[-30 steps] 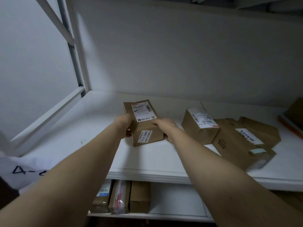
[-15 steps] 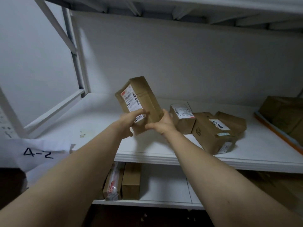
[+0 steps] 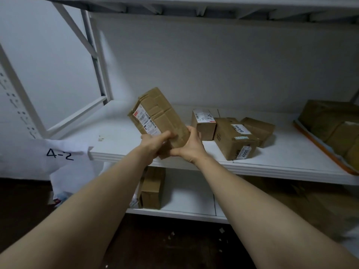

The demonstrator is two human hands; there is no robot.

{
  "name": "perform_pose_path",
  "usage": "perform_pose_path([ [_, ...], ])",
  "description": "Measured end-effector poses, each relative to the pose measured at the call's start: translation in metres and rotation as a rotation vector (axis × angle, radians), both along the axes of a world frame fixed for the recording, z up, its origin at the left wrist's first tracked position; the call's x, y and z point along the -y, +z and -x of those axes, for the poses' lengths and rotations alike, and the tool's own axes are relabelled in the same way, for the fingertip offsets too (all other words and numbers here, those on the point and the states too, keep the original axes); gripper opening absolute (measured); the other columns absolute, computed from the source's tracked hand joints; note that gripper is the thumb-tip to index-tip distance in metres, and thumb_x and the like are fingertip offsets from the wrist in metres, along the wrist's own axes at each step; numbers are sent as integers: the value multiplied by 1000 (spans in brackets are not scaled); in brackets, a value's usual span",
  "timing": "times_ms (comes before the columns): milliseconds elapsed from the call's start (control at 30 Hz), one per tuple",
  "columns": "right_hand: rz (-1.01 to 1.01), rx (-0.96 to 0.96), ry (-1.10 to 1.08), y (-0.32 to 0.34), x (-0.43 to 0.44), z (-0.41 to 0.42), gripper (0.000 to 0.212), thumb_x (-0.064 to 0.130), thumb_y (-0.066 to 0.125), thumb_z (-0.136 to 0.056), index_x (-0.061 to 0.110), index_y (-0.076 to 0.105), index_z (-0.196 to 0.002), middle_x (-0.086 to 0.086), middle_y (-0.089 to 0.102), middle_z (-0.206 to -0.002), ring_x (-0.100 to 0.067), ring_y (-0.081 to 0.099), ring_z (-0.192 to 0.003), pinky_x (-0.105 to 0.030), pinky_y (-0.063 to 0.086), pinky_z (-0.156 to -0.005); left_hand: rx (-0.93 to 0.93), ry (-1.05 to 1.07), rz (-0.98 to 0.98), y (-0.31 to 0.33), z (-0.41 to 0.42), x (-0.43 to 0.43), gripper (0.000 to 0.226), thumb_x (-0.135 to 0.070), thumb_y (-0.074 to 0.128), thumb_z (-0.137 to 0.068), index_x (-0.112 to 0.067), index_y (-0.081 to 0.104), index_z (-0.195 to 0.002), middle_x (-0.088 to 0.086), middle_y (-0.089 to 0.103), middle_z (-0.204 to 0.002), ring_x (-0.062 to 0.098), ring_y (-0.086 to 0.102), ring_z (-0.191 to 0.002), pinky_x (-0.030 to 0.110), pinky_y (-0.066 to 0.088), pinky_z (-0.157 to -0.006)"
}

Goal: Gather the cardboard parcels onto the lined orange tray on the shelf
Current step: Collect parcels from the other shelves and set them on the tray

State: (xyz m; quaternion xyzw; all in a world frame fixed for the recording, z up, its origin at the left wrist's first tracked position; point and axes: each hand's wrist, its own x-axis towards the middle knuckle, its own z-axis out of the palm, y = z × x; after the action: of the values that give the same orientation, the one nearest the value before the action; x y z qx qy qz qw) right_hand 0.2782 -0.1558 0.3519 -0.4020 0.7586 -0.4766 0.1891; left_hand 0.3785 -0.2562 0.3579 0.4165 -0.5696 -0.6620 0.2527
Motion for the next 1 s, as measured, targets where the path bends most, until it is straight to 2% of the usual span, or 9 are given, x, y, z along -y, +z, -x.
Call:
perform_pose_path([
  [133, -36, -12, 23, -3, -23, -7, 91, 22, 87, -62, 21, 36, -138, -3, 32, -124, -13, 37, -109, -25, 35, -96, 90, 36, 31, -2, -10, -22, 104, -44, 81, -56, -13, 27, -139, 10, 56, -122, 25, 59, -103, 31, 50, -58],
  [233, -24, 57, 14, -4, -36, -10, 80, 34, 87, -51, 25, 54, -124, -5, 49, -122, -17, 53, -109, -32, 47, -99, 134, 44, 17, -4, -14, -37, 117, -59, 83, -43, -15, 30, -138, 9, 55, -126, 29, 57, -110, 39, 51, -74],
  [333, 20, 291, -15, -1, -54, -3, 62, 37, 77, -63, 23, 60, -121, -4, 62, -119, -22, 59, -109, -31, 51, -85, 108, 24, -6, -6, -16, -44, 103, -66, 76, -58, -12, 40, -138, 9, 53, -132, 30, 52, -118, 41, 45, -85],
  [400, 49, 529, -48, 1, -71, 2, 42, 33, 65, -84, 19, 59, -123, -7, 64, -112, -24, 60, -104, -36, 53, -83, 98, 68, -48, -8, -17, -49, 78, -55, 69, -75, -13, 44, -136, 11, 52, -132, 31, 50, -119, 44, 45, -95],
  [467, 27, 671, -95, 1, -86, 6, 35, 41, 57, -89, 18, 58, -115, -10, 66, -98, -28, 63, -97, -41, 54, -83, 66, 79, -127, -6, -19, -57, 66, -45, 63, -79, -15, 44, -134, 15, 53, -125, 32, 51, -113, 45, 48, -91],
  [633, -41, 841, -129, -4, -113, 7, 34, 49, 45, -92, 18, 58, -99, -15, 63, -95, -35, 61, -98, -44, 54, -76, -17, -44, -321, -1, -21, -87, 77, -60, 68, -67, -15, 46, -125, 17, 58, -117, 37, 57, -109, 54, 45, -96],
  [733, -66, 901, -153, -5, -125, 8, 36, 48, 42, -94, 16, 58, -94, -14, 62, -94, -33, 61, -98, -42, 56, -71, -68, -52, -345, 1, -17, -99, 75, -64, 63, -72, -16, 48, -127, 16, 60, -116, 36, 61, -104, 50, 54, -80],
  [833, -89, 957, -178, -8, -137, 12, 43, 51, 41, -94, 17, 58, -115, -13, 63, -107, -29, 64, -88, -37, 59, -58, -36, 10, -290, 7, -12, -111, 60, -51, 59, -82, -12, 45, -125, 16, 58, -108, 33, 61, -95, 42, 54, -62],
  [1000, -161, 923, -180, -13, -151, 21, 50, 55, 43, -91, 20, 57, -124, -10, 62, -118, -27, 66, -87, -33, 58, -50, 148, -58, -218, 8, -5, -131, 58, -55, 61, -83, -11, 45, -117, 12, 56, -94, 27, 59, -81, 38, 51, -57],
])
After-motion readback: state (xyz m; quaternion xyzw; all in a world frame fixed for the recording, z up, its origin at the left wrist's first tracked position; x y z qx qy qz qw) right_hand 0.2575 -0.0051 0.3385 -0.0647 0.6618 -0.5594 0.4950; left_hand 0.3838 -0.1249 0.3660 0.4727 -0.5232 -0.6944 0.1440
